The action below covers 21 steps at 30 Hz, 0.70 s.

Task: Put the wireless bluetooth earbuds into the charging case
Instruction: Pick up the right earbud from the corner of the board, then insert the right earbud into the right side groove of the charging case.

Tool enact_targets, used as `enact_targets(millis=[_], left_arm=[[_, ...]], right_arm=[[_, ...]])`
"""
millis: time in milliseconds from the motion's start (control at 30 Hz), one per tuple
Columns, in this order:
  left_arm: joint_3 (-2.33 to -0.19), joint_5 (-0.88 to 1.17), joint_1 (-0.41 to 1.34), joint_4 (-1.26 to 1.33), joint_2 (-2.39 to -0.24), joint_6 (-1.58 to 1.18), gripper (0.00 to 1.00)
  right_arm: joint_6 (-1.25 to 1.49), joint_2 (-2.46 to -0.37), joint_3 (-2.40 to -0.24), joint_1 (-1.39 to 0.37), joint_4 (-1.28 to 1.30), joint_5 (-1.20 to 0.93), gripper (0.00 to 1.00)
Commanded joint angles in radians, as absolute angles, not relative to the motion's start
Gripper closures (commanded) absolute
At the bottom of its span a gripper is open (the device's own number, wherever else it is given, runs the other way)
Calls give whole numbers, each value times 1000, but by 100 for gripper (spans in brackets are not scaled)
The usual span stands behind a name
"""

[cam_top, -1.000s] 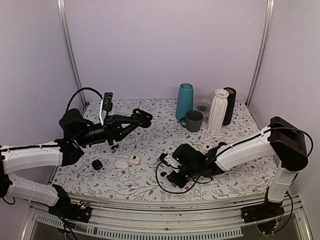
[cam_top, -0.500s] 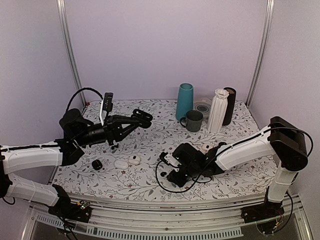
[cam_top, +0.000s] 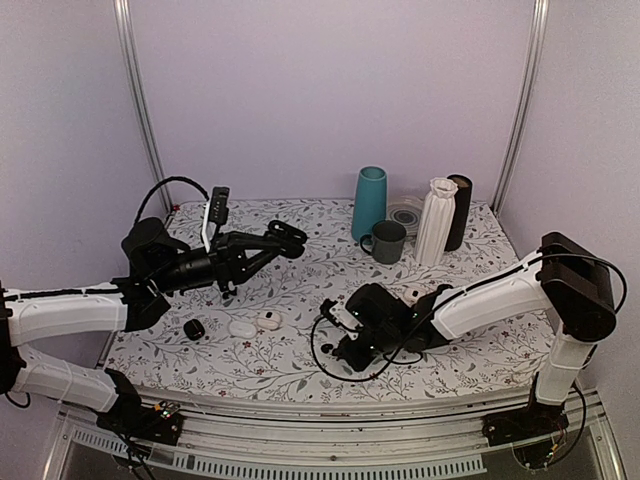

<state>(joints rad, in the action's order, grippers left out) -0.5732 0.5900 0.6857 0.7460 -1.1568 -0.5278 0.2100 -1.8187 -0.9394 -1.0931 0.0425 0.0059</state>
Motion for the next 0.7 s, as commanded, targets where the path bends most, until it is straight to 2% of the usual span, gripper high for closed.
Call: enact_targets(millis=[0, 367, 667], left_arm=[[-578, 588, 672, 759, -1178, -518, 100], [-604, 616, 672, 740, -1266, -480, 100], [-650, 702, 672, 751, -1317, -450, 100]], right_arm=[[255, -1774, -912, -1067, 7, 1, 95], [294, -1528, -812, -1003, -34, -42, 96], [280, -1263, -821, -977, -25, -63, 96]])
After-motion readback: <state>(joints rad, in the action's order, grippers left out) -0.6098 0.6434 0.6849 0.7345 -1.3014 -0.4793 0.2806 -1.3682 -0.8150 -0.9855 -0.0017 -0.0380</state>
